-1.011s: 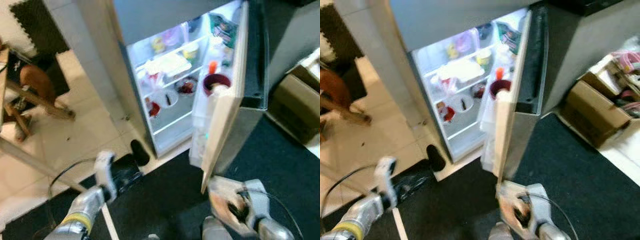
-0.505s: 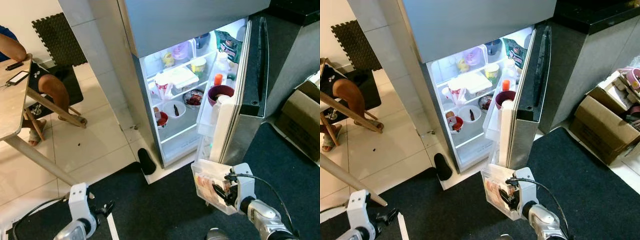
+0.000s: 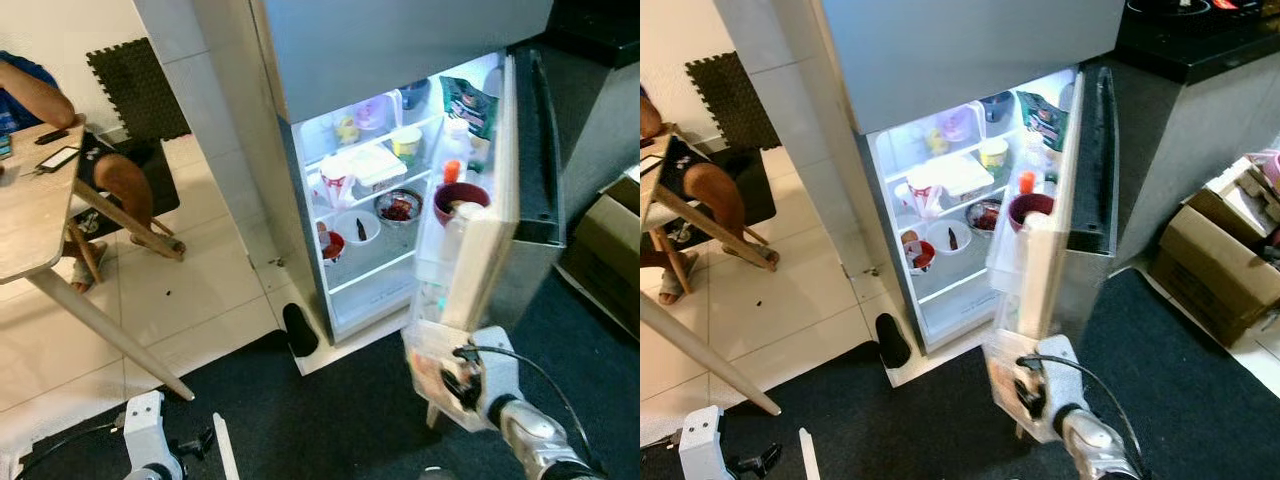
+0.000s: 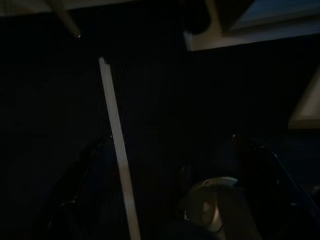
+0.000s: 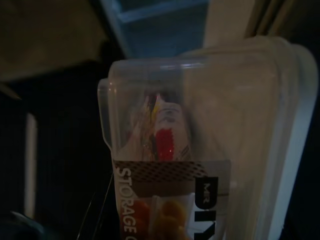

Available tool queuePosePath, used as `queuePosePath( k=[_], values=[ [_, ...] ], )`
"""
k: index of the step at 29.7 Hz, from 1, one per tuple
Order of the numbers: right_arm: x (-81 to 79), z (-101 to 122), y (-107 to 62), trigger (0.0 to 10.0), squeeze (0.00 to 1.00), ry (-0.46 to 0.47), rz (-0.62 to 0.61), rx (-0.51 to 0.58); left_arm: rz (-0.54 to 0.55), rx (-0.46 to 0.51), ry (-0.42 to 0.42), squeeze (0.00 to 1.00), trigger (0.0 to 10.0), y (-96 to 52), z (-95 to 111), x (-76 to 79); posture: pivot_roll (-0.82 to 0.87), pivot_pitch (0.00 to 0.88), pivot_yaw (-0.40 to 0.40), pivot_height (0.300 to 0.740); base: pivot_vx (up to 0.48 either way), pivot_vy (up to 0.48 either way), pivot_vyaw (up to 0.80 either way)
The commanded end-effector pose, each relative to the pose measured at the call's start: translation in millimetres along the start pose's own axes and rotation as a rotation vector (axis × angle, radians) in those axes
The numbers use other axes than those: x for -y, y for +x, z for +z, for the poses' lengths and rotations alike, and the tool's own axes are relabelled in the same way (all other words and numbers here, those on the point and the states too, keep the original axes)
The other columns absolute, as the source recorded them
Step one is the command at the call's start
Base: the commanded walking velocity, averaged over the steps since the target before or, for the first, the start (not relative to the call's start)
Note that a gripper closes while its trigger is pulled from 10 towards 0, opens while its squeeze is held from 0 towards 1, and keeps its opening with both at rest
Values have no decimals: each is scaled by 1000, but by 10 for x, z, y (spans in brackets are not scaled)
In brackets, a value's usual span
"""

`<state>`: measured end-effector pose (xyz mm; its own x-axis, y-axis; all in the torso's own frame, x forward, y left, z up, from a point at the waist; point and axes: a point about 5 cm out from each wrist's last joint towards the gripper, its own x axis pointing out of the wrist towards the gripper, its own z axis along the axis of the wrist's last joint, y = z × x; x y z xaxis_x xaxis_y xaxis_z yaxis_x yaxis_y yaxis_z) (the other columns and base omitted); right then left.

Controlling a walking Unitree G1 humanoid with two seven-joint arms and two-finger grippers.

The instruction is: Restocking fridge

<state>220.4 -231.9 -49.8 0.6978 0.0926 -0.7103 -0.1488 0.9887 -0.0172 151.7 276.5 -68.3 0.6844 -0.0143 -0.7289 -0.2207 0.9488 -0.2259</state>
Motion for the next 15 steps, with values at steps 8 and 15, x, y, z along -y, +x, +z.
queuePosePath(
  k=[8,15],
  values=[
    [616,-375,-328,10000,0,122,-379,-112,15,-14,-7,0,10000,2,-69,27,-117,28,54,740,0,0,0],
    [976,-309,-511,10000,0,156,-550,-66,14,-18,-12,0,10000,-4,-94,30,-116,23,50,740,0,0,0]
  ],
)
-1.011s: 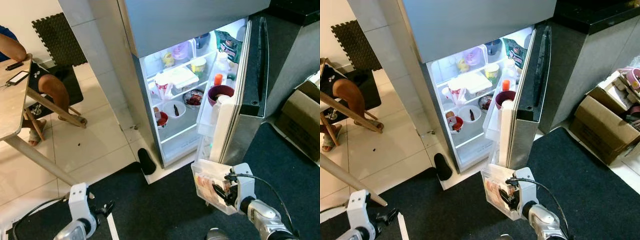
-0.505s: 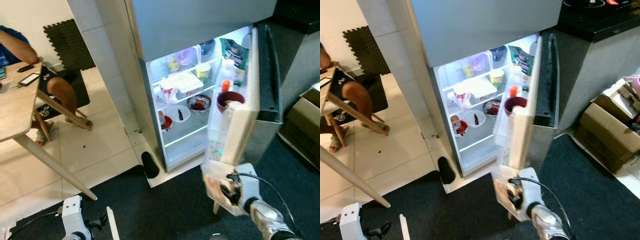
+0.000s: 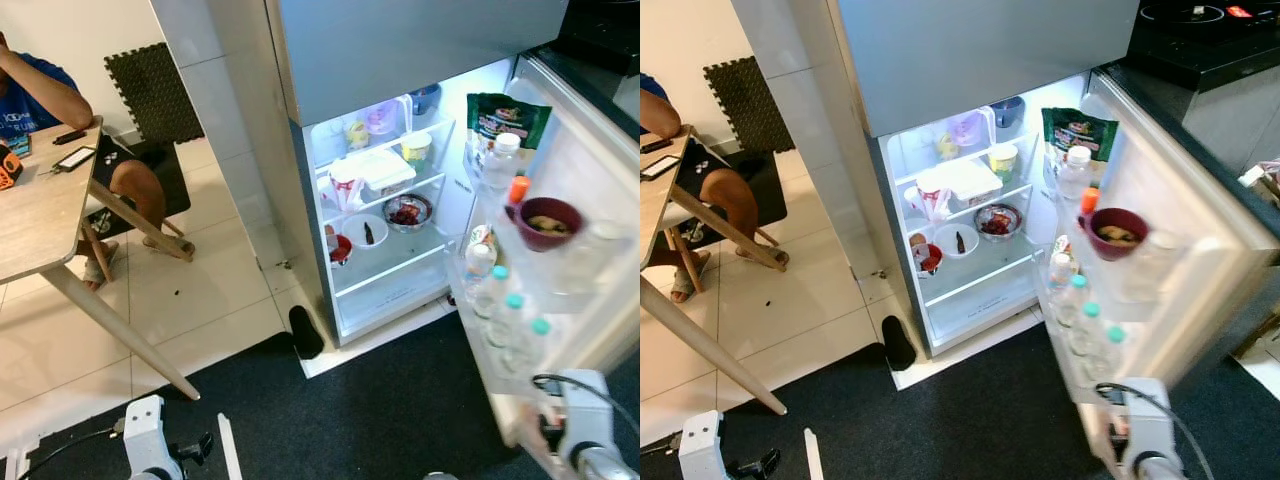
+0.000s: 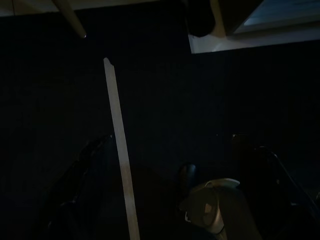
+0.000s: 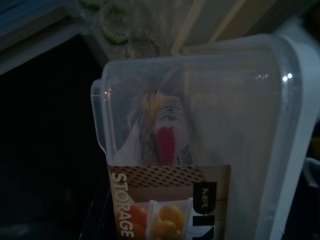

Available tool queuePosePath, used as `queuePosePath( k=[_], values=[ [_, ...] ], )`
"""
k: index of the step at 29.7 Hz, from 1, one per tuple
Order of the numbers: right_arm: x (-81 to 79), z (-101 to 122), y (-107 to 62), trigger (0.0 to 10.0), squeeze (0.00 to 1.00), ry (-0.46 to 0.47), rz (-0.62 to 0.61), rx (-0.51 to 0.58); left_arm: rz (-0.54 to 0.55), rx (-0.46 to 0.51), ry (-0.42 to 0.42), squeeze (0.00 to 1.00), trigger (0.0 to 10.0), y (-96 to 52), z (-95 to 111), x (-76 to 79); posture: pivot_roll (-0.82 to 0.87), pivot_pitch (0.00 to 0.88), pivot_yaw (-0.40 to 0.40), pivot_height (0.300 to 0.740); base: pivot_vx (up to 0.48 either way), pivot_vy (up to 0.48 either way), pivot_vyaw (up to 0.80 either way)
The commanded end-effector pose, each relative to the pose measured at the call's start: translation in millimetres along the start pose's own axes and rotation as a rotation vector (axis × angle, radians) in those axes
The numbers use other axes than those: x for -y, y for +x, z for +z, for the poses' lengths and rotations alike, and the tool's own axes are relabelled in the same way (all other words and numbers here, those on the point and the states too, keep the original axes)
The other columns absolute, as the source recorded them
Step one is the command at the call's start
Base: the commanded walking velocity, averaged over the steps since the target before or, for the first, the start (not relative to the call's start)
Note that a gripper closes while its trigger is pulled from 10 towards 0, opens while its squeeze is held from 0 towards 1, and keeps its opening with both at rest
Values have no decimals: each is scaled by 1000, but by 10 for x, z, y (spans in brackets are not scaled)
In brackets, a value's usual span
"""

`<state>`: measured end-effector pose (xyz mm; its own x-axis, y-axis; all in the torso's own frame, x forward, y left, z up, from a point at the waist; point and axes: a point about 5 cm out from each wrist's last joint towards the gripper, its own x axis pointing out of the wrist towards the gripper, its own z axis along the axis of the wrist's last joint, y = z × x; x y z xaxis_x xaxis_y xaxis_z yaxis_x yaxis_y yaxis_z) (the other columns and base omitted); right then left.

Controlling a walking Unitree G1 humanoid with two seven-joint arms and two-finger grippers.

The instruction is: Restocking fridge

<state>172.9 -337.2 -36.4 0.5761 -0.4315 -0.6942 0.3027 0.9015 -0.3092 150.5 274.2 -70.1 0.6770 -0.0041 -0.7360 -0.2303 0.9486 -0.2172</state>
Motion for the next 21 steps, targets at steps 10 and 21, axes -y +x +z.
queuePosePath(
  k=[10,21],
  values=[
    [-522,-177,-49,10000,0,-17,250,-38,25,-26,12,0,10000,-6,-112,31,-109,5,37,740,0,0,0],
    [-1006,-707,-272,10000,0,-82,449,-214,72,-46,56,0,10000,22,-180,104,-91,0,35,740,0,0,69]
  ],
)
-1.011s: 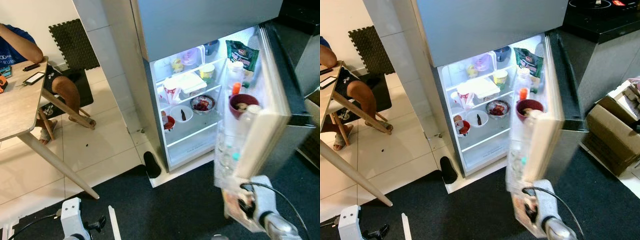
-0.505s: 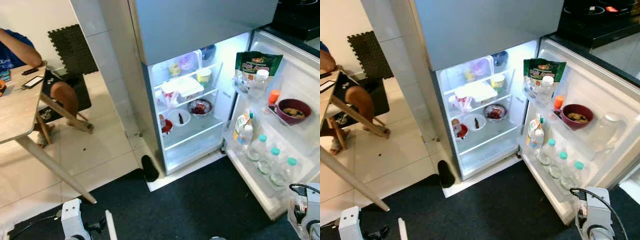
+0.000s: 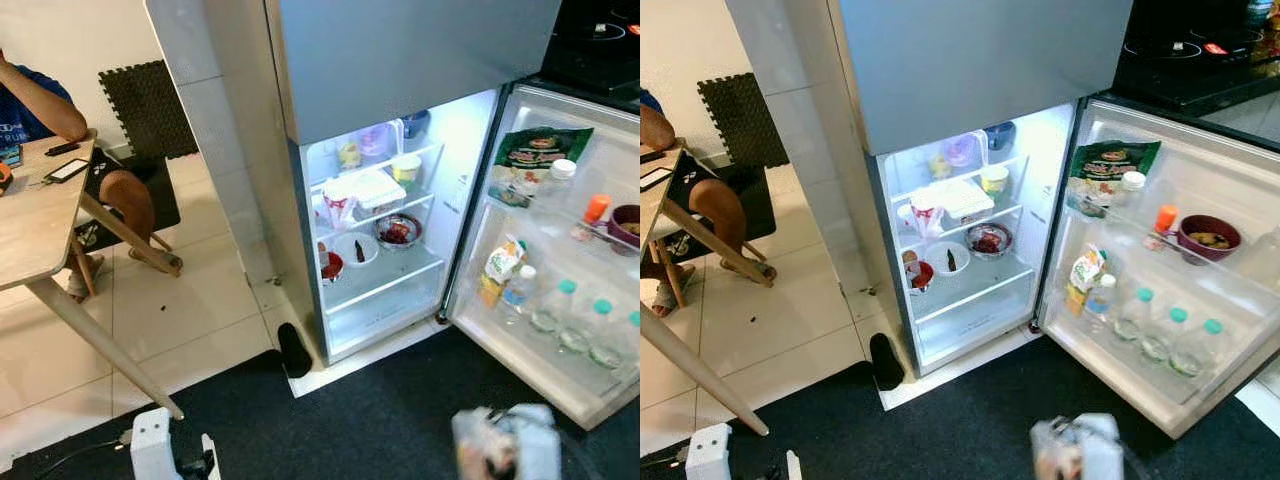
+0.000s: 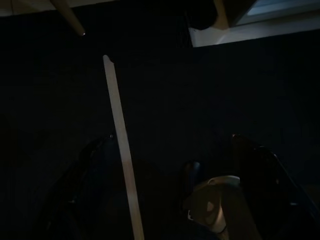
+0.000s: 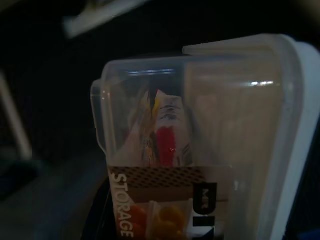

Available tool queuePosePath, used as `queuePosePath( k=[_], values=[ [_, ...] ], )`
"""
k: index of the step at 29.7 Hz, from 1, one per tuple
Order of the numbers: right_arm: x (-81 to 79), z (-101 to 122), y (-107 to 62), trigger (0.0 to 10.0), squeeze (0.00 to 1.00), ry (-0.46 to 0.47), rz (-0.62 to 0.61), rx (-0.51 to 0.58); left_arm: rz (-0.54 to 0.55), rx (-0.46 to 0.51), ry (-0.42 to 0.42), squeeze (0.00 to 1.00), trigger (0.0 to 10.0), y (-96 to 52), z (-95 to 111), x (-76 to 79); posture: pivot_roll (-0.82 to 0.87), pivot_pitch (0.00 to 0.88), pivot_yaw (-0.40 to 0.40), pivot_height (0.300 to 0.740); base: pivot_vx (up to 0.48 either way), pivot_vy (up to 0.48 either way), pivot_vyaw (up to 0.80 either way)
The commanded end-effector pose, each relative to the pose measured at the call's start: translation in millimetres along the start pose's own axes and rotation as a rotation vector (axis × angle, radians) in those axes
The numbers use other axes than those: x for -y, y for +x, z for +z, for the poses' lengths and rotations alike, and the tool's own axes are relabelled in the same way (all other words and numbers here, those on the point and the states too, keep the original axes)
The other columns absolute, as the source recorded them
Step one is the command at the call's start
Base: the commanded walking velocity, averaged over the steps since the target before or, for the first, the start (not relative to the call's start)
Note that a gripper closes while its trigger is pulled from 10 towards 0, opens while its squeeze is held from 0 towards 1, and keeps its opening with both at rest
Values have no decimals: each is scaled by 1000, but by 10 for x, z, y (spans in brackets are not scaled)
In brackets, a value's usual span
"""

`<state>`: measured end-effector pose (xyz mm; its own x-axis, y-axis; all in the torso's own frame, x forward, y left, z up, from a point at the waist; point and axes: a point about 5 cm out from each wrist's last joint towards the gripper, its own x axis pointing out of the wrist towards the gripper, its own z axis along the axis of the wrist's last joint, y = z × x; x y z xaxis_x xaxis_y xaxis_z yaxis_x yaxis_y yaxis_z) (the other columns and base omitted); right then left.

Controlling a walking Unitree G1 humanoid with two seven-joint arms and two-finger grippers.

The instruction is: Restocking fridge

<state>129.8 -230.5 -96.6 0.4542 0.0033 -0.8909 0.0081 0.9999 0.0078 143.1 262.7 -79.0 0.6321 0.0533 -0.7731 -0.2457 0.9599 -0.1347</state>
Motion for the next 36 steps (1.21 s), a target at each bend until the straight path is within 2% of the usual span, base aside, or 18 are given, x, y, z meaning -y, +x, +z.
queuePosePath(
  k=[1,5,13,28,36],
  values=[
    [2,8,-1,10000,0,-23,12,-3,0,-7,9,0,10000,9,-34,45,-91,0,35,740,0,0,763],
    [-7,-17,-3,10000,0,-29,16,-12,1,-7,6,0,10000,13,-33,53,-91,0,37,740,0,0,758],
    [-63,-37,10,10000,0,-94,30,-45,-2,-13,-59,0,10000,35,-49,114,-80,0,35,740,0,0,756],
    [-204,271,81,10000,0,-152,34,17,14,-28,-108,0,10000,61,-75,187,-58,0,23,740,0,0,757],
    [-193,272,81,10000,0,-163,21,14,27,-32,-142,0,10000,55,-104,184,-52,0,21,740,0,0,756]
  ],
)
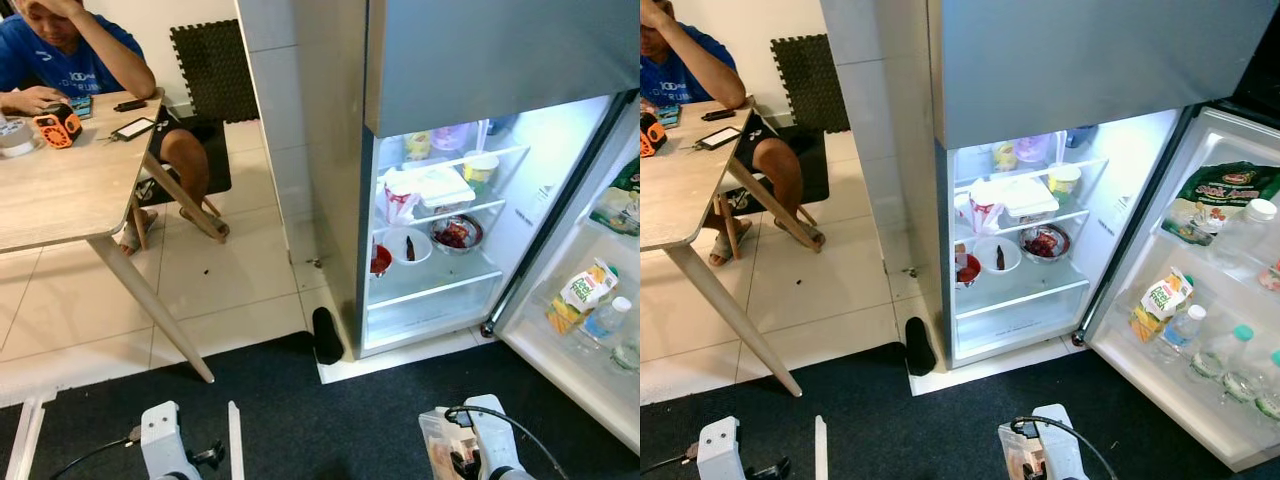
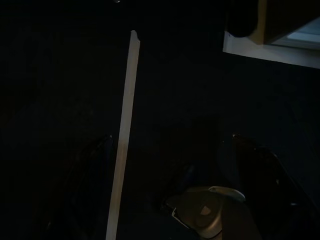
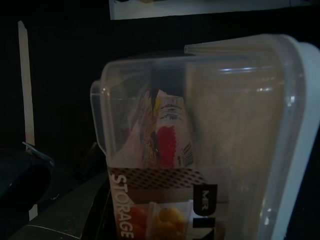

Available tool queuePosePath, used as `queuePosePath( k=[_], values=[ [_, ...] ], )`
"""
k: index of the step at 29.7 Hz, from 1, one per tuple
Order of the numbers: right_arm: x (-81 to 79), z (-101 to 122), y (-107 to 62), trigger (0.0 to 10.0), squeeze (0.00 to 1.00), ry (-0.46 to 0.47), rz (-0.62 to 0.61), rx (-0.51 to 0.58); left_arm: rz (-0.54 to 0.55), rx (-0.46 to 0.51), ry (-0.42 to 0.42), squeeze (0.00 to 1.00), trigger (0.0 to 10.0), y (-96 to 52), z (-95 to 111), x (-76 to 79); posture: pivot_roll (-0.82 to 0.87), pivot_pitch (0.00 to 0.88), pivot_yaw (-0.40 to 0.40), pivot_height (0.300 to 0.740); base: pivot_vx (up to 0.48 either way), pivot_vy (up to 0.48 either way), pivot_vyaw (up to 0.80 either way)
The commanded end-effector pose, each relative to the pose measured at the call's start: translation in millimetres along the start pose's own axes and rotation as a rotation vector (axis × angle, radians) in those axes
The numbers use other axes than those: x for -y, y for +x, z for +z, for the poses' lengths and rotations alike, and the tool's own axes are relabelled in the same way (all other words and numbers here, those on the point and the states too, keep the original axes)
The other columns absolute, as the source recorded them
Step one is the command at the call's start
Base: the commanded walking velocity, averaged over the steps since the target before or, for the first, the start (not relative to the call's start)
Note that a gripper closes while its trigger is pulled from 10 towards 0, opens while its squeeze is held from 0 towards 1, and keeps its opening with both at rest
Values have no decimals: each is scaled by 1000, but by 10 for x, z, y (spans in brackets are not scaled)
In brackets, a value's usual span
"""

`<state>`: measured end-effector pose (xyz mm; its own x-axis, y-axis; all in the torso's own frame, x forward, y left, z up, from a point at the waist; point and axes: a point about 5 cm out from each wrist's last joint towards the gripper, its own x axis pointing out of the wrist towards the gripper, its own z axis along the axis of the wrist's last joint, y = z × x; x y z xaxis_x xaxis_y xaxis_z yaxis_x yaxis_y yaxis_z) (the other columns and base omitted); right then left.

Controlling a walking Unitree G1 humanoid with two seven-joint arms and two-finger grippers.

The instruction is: Restocking fridge

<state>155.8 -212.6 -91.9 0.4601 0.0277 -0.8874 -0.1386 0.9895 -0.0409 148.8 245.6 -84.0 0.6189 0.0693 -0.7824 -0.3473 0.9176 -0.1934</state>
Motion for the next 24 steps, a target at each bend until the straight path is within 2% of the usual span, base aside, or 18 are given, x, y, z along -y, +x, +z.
queuePosePath(
  k=[1,24],
  values=[
    [-6,31,6,10000,0,-10,-6,5,9,-21,-25,0,10000,-6,-64,9,-53,0,23,740,0,0,756],
    [-9,140,21,10000,0,-49,-15,19,23,-24,-41,0,10000,13,-45,40,-48,0,28,740,0,0,756]
  ],
)
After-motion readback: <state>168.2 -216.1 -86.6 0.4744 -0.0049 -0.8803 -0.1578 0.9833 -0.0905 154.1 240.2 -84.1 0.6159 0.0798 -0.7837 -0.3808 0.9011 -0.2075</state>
